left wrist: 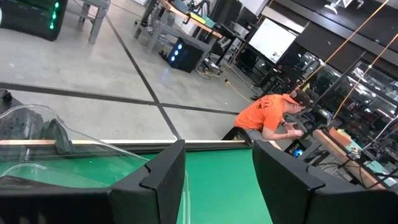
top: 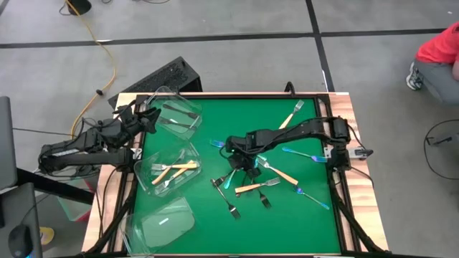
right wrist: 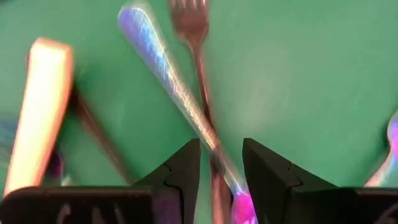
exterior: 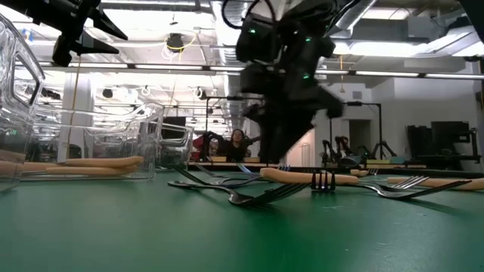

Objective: Sort silverware by color (type)
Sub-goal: Put the blue fork into the bottom transparent bin

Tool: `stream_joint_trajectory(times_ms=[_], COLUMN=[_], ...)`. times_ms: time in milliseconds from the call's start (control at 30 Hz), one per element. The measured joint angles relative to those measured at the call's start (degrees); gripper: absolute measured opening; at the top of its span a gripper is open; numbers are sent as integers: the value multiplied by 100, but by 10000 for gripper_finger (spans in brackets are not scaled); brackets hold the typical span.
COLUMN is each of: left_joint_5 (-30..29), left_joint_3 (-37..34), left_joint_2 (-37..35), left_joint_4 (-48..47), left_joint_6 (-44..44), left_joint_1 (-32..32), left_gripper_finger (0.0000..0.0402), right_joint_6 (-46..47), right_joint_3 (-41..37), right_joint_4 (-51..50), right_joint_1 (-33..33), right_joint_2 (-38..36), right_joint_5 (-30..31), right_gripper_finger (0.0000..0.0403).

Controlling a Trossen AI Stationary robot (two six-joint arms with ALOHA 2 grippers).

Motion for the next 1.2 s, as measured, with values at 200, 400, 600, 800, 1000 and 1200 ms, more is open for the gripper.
stream_joint_trajectory(times_ms=[200,400,600,800,1000,1200], left_joint_5=[-1,-3,-67,-110,-110,-110], left_joint_3=[-1,0,0,0,-1,-1], left_joint_2=[2,2,2,2,2,2], left_joint_4=[-1,0,0,0,0,0], left_joint_6=[-3,-6,-4,-2,0,0], left_joint_1=[-2,0,0,0,0,0], left_gripper_finger=[172,172,172,172,172,172], right_joint_6=[-10,-26,8,109,114,136], right_joint_3=[-12,-10,-10,-10,-10,-6], right_joint_4=[-122,-249,-198,-204,-197,-230], right_joint_1=[-24,-54,-93,-98,-98,-92], right_joint_2=[197,279,280,280,280,270], right_joint_5=[2,10,57,80,88,88], right_gripper_finger=[141,140,135,106,62,14])
